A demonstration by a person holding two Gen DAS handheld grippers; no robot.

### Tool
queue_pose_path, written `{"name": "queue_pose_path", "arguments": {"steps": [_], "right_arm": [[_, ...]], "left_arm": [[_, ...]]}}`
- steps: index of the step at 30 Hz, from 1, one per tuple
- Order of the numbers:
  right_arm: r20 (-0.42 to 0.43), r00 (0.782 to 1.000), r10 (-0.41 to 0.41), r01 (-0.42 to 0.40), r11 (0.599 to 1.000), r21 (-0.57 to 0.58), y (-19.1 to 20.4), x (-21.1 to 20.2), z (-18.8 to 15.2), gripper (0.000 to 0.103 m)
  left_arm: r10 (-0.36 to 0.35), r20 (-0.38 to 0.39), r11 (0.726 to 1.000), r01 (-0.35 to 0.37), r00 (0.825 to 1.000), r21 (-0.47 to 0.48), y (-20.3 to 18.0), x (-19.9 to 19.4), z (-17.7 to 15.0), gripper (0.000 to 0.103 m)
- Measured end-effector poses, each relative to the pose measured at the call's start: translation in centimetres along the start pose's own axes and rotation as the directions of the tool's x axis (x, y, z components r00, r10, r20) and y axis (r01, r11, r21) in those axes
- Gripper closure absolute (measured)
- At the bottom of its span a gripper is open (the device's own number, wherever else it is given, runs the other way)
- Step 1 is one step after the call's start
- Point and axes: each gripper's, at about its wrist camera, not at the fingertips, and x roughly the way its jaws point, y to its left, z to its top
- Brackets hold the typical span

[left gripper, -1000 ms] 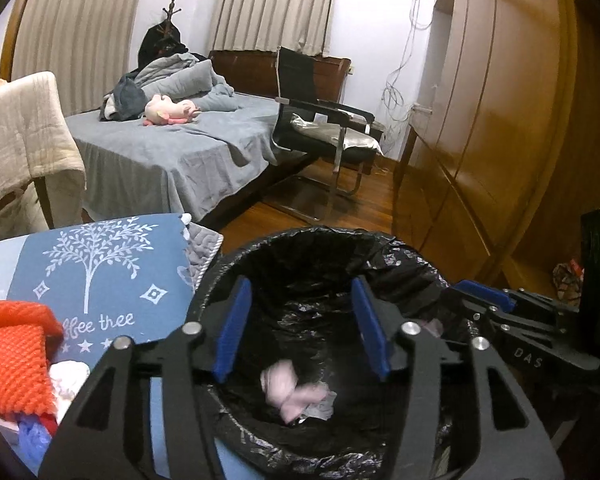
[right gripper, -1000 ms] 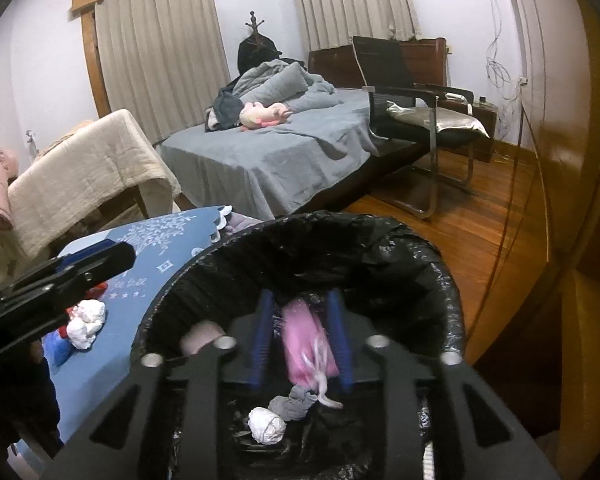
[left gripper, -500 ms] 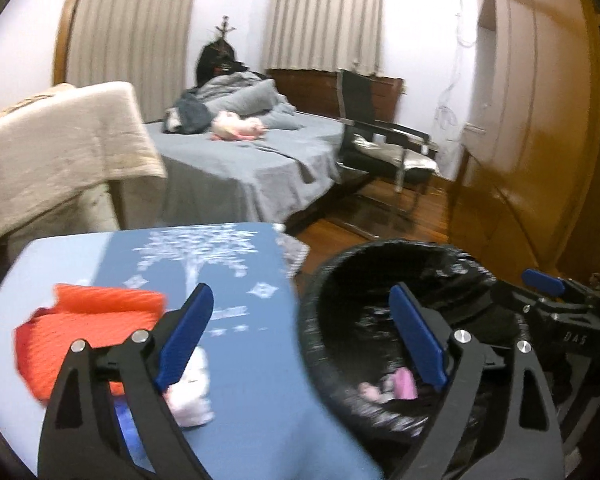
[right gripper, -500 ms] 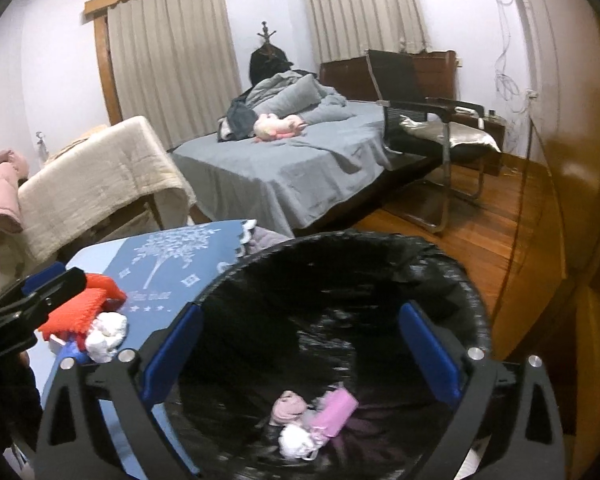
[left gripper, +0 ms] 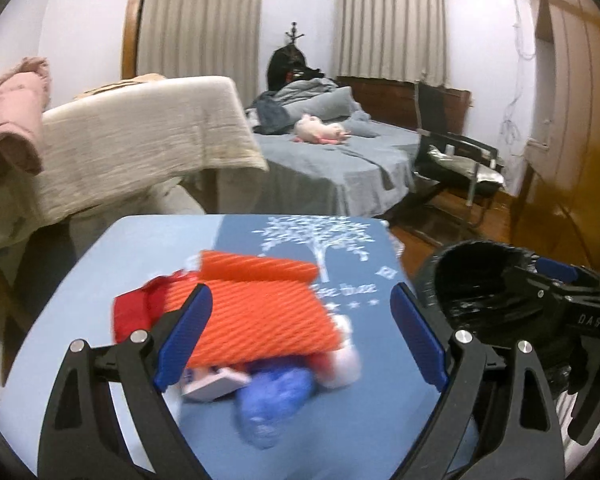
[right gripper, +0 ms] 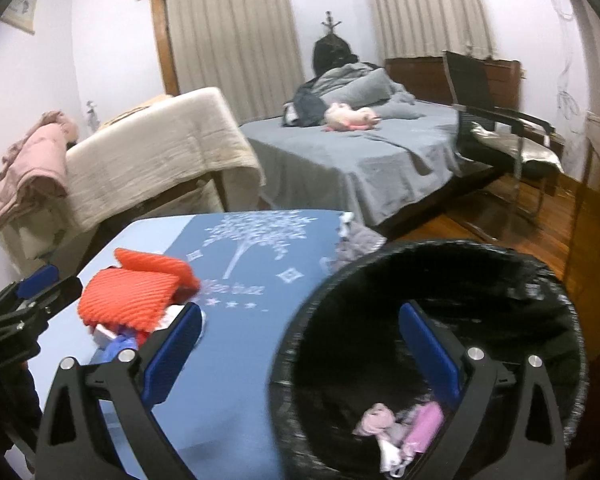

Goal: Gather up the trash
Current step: 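Return to the pile and grasp the white plastic bag with the right tool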

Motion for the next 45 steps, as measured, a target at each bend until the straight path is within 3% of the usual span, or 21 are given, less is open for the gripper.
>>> {"name": "queue_pose_path", "arguments": {"steps": [9,21,35,41,45], "right_arm": [[-0.052,0.997,0.059,-0.061,0.997,-0.046,4.1,3.1,-1.0,0.006],[-0.104,0.992,0.066,-0.076,0.992,-0.098,7.1,6.0,-3.0,0.006],[-0.223,0.971,0.083,-0.120,0.980,-0.159,10.1,9.7,-5.2,0.008],[-0.284,0.957,0.065,-0.121,0.975,-0.185,10.8,11.5,-5.6,0.012],[-0.283,0.958,0.037,-0.088,0.981,-0.172,10.2,11.7,-5.5,0.015]], "left_arm": [[0.104,-0.013,0.994,-0.104,0.995,-0.026,4.6,-1.0,-1.6,0.015],[0.170,-0.061,0.982,-0.175,0.983,-0.071,8.5,-0.9,-4.1,0.015],[0.165,-0.108,0.981,-0.175,0.980,-0.090,9.5,0.2,-5.7,0.015],[0.145,-0.116,0.984,-0.156,0.983,-0.087,9.0,0.7,-5.9,0.015],[0.126,-0.122,0.987,-0.137,0.984,-0.082,8.5,1.1,-5.9,0.015]]}}
